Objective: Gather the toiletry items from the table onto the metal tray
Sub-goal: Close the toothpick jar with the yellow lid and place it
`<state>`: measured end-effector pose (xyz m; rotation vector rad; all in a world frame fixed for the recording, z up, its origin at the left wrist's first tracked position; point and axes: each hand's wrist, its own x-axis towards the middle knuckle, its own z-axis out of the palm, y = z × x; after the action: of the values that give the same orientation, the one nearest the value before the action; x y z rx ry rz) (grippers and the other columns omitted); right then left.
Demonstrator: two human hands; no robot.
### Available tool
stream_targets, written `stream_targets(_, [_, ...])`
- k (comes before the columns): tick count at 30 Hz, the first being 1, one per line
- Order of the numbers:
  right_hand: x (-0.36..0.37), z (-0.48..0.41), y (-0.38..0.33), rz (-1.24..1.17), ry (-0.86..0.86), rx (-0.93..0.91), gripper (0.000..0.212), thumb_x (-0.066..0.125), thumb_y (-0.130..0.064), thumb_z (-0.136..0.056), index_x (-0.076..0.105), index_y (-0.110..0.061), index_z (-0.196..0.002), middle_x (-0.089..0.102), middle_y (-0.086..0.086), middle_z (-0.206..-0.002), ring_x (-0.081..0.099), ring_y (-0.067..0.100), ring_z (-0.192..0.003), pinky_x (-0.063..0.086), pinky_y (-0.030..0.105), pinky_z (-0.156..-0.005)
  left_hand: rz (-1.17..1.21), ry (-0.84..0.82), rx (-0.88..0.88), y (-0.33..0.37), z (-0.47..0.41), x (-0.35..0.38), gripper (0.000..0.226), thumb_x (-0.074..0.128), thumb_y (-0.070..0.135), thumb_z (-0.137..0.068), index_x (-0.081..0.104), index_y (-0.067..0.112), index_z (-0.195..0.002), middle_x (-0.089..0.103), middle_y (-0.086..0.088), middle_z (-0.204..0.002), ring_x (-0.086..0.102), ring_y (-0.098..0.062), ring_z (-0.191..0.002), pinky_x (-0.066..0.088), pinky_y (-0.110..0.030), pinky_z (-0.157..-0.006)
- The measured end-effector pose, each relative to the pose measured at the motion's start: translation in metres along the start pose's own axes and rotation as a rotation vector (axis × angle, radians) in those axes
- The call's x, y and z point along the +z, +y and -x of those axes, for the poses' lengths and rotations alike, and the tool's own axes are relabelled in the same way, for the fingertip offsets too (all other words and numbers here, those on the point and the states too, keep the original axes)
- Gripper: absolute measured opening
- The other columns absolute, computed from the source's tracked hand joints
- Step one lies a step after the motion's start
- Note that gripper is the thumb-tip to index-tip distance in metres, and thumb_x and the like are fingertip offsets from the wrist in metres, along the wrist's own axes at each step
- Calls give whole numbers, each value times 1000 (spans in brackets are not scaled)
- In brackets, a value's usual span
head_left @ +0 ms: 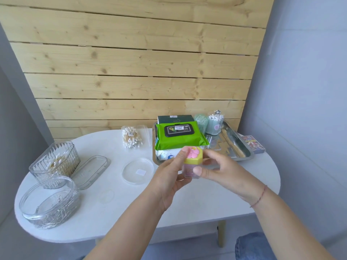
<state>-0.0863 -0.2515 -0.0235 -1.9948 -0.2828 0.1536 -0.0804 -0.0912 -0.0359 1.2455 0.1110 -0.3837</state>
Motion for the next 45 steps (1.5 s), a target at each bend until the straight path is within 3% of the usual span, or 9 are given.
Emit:
stream_targets(5, [-44, -8, 12, 34, 186, -47, 33, 75, -29, -73, 66, -29, -105, 67, -14, -91, 47, 12, -69, 40, 28, -71, -166, -35, 19, 18, -21, 45, 57, 51, 62, -84, 65, 17, -116, 67, -1, -114, 59, -18, -107, 43, -36, -99])
stream_targets(10, [-100, -56, 38, -5, 267, -25, 34, 73, -22, -74, 67, -25, -108, 71, -2, -103, 54, 16, -77, 44, 34, -76, -526, -85, 205, 63, -77, 81, 33, 42, 47, -94, 65, 23, -99, 65, 1, -114, 60, -19, -109, 44, -35, -99])
stream_targets(14, [-120, -116, 65, 60, 285, 10, 36, 73, -15, -73, 66, -16, -109, 70, 6, -106, 59, 19, -96, 47, 38, -89, -838, -77, 215, 94, -135, 91, 21, 38, 27, -97, 56, 16, -95, 56, -3, -99, 49, -18, -92, 40, -26, -72])
stream_targets(18, [-117, -162, 98, 130, 241, 72, 37, 69, -13, -79, 64, -16, -115, 67, 0, -103, 59, 15, -98, 45, 22, -81, -1196, -39, 91, 107, -188, 94, 36, 39, 17, -97, 59, 2, -123, 59, -17, -127, 55, -27, -117, 42, -28, -75])
stream_targets(22, [-105, -180, 122, 85, 193, 123, 33, 65, 1, -81, 64, -6, -113, 65, 1, -89, 58, -3, -68, 42, 9, -57, -1455, -77, 42, 99, -209, 90, 32, 40, 25, -98, 63, 10, -113, 58, -17, -130, 54, -30, -120, 43, -30, -89])
stream_targets(30, [-101, -191, 126, 62, 183, 191, 18, 71, 1, -72, 63, -15, -70, 63, -13, -51, 59, -3, -53, 47, 21, -60, -1557, -27, 105, 84, -222, 77, 41, 39, 32, -98, 58, -3, -89, 57, -32, -110, 50, -41, -118, 42, -39, -89])
stream_targets(39, [-92, -184, 114, 110, 220, 222, 27, 76, -24, -59, 65, -1, -68, 72, 25, -83, 66, 43, -89, 52, 53, -87, -1501, 63, 157, 83, -222, 60, 28, 33, 18, -90, 52, 3, -75, 58, -26, -115, 49, -40, -116, 41, -46, -96])
stream_targets(42, [-101, -169, 103, 144, 306, 207, 16, 71, -9, -73, 66, -7, -88, 71, 13, -97, 67, 30, -95, 52, 40, -92, -1451, 86, 230, 88, -212, 58, 39, 33, 20, -91, 66, 12, -110, 62, -13, -120, 48, -35, -115, 41, -45, -100])
stream_targets(45, [-130, -146, 97, 218, 478, 130, 21, 60, -1, -82, 67, -12, -99, 66, -1, -91, 63, 15, -86, 49, 21, -82, -1290, 100, 331, 94, -188, 53, 36, 37, 18, -93, 66, 21, -112, 61, -2, -110, 52, -34, -112, 43, -43, -99])
